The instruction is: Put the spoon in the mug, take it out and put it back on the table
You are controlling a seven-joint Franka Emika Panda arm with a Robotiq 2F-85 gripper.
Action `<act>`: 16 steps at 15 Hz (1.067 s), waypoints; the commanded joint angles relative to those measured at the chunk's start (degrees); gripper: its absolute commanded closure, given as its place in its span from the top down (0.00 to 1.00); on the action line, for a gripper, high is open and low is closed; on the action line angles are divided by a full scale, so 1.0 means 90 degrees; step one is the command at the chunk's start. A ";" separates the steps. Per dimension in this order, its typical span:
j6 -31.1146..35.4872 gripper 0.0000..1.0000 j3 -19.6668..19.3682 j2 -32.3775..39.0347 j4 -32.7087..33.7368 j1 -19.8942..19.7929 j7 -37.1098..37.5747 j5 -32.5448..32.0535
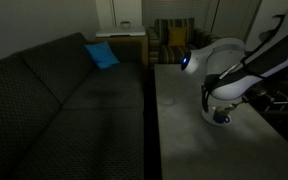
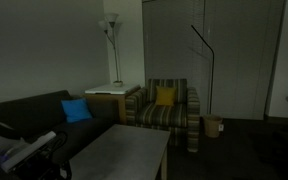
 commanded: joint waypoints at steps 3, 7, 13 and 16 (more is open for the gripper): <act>-0.0044 0.16 0.0117 -0.0001 0.0037 -0.0087 0.0069 -0.0103; 0.0156 0.04 0.0062 -0.0216 -0.0416 -0.0007 0.0321 0.0014; 0.0470 0.04 0.0136 -0.0213 -0.0619 0.0004 0.0287 -0.0012; 0.0484 0.04 0.0107 -0.0019 -0.0161 -0.0259 0.0066 -0.0223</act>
